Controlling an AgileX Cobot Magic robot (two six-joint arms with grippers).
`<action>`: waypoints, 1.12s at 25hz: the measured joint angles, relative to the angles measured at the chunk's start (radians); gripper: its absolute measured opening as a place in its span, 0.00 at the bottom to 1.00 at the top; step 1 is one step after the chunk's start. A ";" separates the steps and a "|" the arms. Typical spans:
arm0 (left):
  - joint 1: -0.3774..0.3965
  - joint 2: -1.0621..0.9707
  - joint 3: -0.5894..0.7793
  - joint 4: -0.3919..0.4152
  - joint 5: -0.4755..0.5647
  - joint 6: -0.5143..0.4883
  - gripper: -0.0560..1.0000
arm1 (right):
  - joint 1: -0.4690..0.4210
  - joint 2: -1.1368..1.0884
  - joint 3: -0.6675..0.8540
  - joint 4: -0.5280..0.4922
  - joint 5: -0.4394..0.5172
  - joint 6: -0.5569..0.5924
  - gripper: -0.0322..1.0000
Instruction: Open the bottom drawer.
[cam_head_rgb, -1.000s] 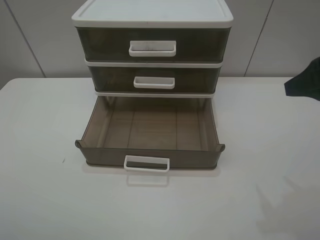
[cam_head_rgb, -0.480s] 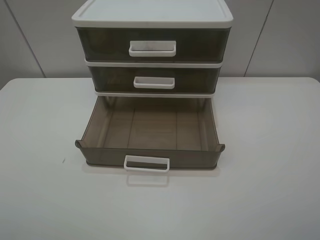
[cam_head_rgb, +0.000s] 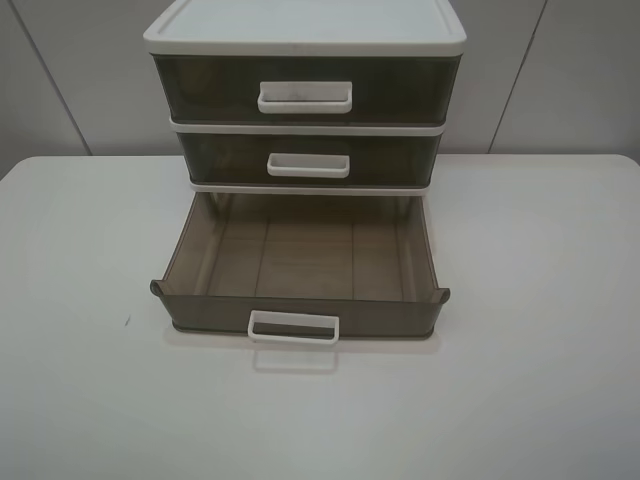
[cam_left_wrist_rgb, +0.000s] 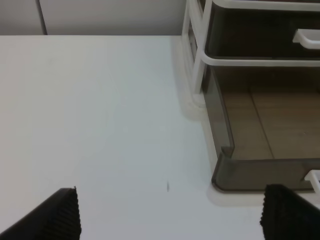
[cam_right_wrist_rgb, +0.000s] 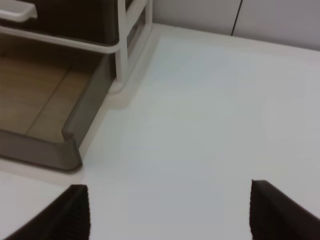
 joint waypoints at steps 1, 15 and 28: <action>0.000 0.000 0.000 0.000 0.000 0.000 0.76 | 0.000 -0.001 0.000 -0.016 0.003 0.001 0.67; 0.000 0.000 0.000 0.000 0.000 0.000 0.76 | 0.000 -0.003 0.042 -0.077 -0.032 0.002 0.67; 0.000 0.000 0.000 0.000 0.000 0.000 0.76 | 0.000 -0.003 0.076 -0.059 -0.087 0.005 0.67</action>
